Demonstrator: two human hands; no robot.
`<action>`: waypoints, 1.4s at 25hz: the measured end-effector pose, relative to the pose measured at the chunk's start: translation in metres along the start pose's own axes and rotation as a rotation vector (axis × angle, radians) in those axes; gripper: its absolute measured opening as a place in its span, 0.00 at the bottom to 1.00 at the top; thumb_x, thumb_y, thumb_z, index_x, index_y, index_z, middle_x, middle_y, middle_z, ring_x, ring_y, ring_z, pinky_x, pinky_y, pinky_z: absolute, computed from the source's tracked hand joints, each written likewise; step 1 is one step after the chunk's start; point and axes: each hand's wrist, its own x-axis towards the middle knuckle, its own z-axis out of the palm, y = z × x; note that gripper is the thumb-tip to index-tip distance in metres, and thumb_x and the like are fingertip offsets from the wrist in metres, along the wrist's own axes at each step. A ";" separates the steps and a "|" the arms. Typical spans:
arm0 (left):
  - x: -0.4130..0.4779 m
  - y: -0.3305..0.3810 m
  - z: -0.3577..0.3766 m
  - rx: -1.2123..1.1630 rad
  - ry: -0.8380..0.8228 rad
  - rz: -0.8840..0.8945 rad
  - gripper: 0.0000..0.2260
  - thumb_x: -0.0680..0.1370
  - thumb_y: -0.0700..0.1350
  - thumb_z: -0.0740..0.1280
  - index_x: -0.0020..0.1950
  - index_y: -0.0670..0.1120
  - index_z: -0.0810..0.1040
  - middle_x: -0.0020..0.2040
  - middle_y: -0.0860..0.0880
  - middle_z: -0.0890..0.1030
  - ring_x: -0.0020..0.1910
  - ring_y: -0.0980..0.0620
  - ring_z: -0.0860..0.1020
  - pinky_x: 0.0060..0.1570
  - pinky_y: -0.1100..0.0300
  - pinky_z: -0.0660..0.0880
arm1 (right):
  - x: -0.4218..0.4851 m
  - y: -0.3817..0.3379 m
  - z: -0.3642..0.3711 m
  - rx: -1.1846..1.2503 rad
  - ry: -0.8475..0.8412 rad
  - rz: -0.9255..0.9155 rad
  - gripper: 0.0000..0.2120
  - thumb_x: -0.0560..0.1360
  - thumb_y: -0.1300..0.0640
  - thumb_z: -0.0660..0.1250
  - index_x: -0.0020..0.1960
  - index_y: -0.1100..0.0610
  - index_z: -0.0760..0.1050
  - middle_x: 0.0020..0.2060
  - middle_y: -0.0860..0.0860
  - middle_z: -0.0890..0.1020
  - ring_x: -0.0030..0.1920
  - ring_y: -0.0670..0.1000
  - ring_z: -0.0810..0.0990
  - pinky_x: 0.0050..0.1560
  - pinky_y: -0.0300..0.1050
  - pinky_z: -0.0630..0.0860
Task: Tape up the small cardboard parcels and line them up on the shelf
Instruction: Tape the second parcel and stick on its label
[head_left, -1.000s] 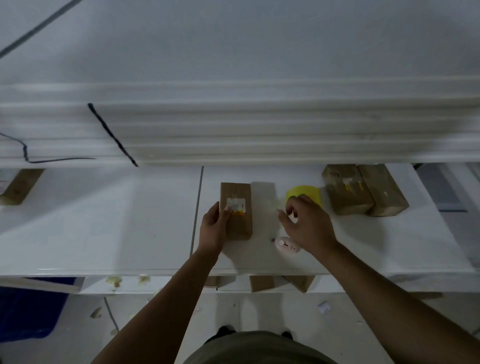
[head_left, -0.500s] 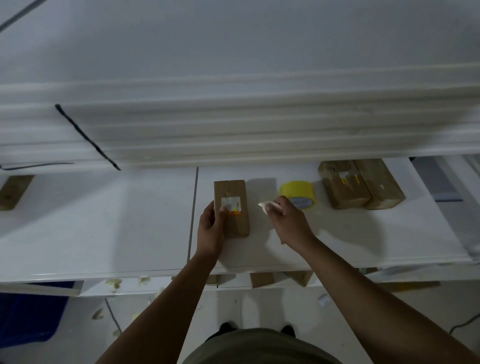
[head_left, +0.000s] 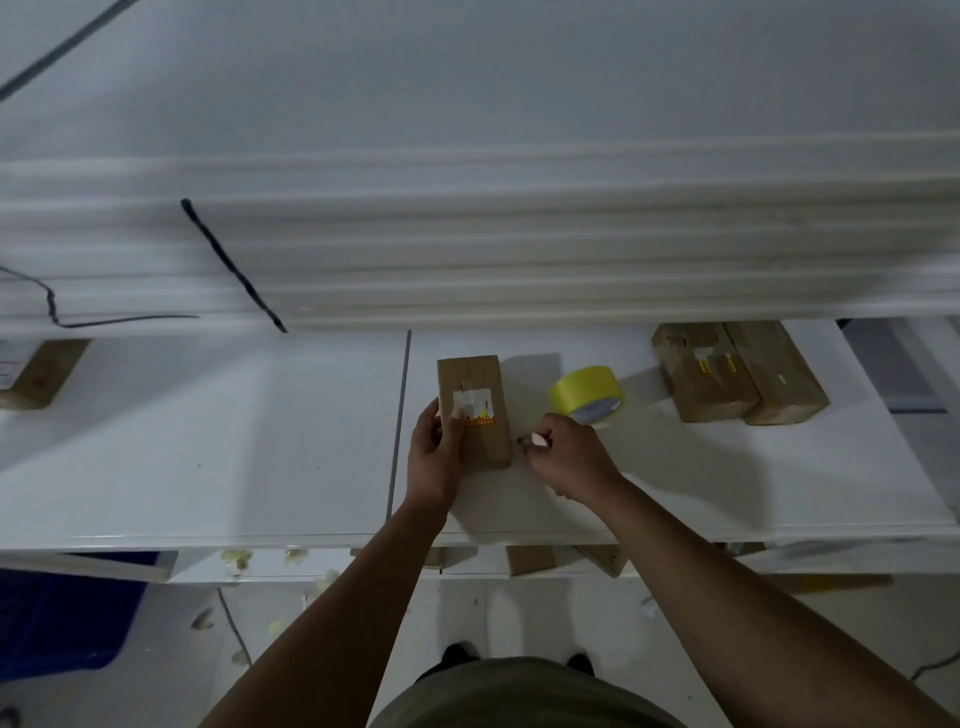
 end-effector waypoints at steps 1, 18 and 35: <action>0.000 0.000 -0.001 -0.010 -0.005 0.000 0.14 0.86 0.54 0.65 0.70 0.54 0.80 0.60 0.49 0.86 0.58 0.50 0.85 0.54 0.50 0.85 | 0.000 0.002 -0.001 -0.021 -0.016 0.014 0.11 0.80 0.48 0.65 0.42 0.53 0.72 0.38 0.58 0.82 0.41 0.65 0.84 0.39 0.54 0.80; -0.039 0.029 -0.037 -0.133 0.063 0.101 0.13 0.86 0.53 0.64 0.67 0.56 0.83 0.60 0.51 0.87 0.58 0.52 0.86 0.53 0.54 0.85 | -0.007 -0.042 -0.021 0.319 0.109 -0.014 0.14 0.79 0.39 0.68 0.47 0.50 0.78 0.41 0.50 0.83 0.43 0.54 0.84 0.40 0.50 0.80; -0.049 0.031 -0.020 0.052 0.098 -0.020 0.17 0.85 0.60 0.61 0.66 0.51 0.68 0.63 0.44 0.77 0.57 0.46 0.83 0.46 0.51 0.87 | -0.043 -0.046 0.025 -0.075 0.339 -0.226 0.25 0.85 0.41 0.58 0.33 0.50 0.67 0.32 0.46 0.73 0.34 0.50 0.75 0.36 0.46 0.66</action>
